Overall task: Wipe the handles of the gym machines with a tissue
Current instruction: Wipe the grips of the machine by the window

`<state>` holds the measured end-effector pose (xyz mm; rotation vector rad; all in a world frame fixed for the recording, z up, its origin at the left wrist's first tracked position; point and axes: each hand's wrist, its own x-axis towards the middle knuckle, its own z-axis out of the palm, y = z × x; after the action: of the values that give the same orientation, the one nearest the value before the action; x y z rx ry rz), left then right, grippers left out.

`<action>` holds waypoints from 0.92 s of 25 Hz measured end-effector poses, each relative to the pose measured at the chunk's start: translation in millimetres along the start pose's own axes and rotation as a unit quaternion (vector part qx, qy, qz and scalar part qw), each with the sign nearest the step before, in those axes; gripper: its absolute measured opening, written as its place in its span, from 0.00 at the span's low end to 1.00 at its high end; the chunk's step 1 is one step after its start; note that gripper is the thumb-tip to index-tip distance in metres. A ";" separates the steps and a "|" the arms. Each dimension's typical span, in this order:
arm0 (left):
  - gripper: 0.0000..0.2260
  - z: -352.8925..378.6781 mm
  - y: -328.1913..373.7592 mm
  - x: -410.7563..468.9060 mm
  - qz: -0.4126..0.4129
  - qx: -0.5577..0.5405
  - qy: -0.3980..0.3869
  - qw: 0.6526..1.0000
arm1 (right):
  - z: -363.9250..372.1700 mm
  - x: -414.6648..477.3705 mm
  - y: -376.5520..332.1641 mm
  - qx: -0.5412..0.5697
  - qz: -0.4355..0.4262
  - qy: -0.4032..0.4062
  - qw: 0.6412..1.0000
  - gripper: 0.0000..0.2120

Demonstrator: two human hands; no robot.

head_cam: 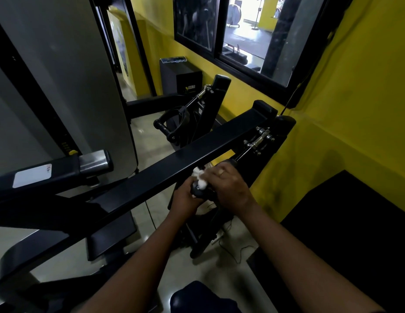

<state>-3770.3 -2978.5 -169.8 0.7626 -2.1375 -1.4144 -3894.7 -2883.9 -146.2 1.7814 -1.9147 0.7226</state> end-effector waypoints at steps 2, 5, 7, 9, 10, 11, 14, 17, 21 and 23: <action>0.17 0.8 -2.1 0.1 -0.005 0.010 0.004 1.000 | -6.1 10.5 16.1 0.059 0.197 0.043 0.978 0.09; 0.16 0.5 1.1 -2.6 0.010 0.020 -0.007 1.000 | -11.4 19.0 23.5 0.089 0.392 0.085 0.911 0.11; 0.15 -1.8 1.4 -1.9 0.026 0.037 -0.018 0.999 | -15.2 18.3 10.7 0.091 0.322 0.036 0.941 0.11; 0.14 -4.1 2.6 0.6 0.056 0.102 -0.036 0.993 | -28.6 16.1 1.5 0.056 0.135 -0.042 0.988 0.15; 0.14 -4.7 3.8 2.3 0.075 0.149 -0.047 0.985 | -36.8 18.7 5.7 0.029 0.049 -0.077 0.995 0.16; 0.13 -5.1 6.2 3.4 0.091 0.202 -0.057 0.973 | -41.4 21.9 15.5 -0.004 0.005 -0.112 0.994 0.17; 0.15 -4.4 10.6 3.6 0.126 0.314 -0.069 0.938 | -46.5 25.1 29.4 -0.066 0.120 -0.166 0.977 0.11; 0.19 -0.4 2.0 -3.0 0.099 0.227 -0.064 0.967 | -33.7 9.7 6.5 -0.071 0.042 -0.115 0.990 0.08; 0.22 17.2 -4.6 -7.9 -0.046 -0.068 0.001 0.997 | -25.6 -22.0 -4.8 -0.081 -0.072 -0.040 0.993 0.12; 0.17 24.2 -0.4 -5.7 -0.218 -0.317 0.021 0.923 | -23.8 -42.9 6.0 -0.100 -0.079 -0.030 0.991 0.10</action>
<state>-3781.7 -2958.5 -179.4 1.0109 -1.3644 -2.1347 -3897.9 -2835.5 -155.2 1.8203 -1.7890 0.4101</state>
